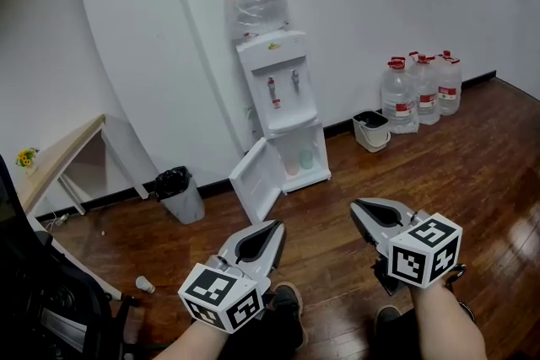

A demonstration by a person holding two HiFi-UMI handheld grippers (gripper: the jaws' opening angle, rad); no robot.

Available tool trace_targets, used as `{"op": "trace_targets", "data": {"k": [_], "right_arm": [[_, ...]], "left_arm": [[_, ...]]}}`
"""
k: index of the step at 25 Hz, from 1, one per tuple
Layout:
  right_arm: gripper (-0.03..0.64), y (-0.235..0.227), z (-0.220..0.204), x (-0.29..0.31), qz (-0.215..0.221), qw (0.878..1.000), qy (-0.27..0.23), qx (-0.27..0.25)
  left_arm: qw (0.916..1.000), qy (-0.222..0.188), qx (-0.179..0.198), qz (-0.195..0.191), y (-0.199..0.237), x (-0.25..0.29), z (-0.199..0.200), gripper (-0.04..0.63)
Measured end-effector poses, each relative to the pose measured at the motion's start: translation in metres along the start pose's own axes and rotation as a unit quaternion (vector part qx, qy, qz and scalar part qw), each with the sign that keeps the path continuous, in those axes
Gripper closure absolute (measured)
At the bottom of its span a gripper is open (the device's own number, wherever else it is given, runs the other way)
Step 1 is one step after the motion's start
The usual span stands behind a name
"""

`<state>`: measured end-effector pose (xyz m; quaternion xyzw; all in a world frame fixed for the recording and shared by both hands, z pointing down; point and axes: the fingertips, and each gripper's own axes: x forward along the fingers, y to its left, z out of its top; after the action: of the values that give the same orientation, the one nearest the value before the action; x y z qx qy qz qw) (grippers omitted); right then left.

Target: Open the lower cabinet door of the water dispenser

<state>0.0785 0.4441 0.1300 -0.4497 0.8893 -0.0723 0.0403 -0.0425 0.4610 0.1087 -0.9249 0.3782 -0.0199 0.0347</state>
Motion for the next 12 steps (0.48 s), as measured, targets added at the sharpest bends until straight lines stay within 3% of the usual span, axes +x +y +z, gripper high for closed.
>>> {"op": "trace_targets", "data": {"k": [3, 6, 12], "right_arm": [[0.615, -0.01, -0.005, 0.012, -0.015, 0.999, 0.007, -0.029], [0.615, -0.023, -0.017, 0.037, -0.028, 0.998, 0.021, -0.044], [0.615, -0.028, -0.024, 0.081, -0.038, 0.998, 0.049, -0.005]], "left_arm": [[0.9997, -0.002, -0.014, 0.02, 0.022, -0.001, -0.016, 0.577], [0.9997, -0.01, 0.0, 0.024, 0.04, 0.004, -0.018, 0.577], [0.9986, -0.034, -0.014, 0.037, 0.091, 0.013, -0.02, 0.577]]}}
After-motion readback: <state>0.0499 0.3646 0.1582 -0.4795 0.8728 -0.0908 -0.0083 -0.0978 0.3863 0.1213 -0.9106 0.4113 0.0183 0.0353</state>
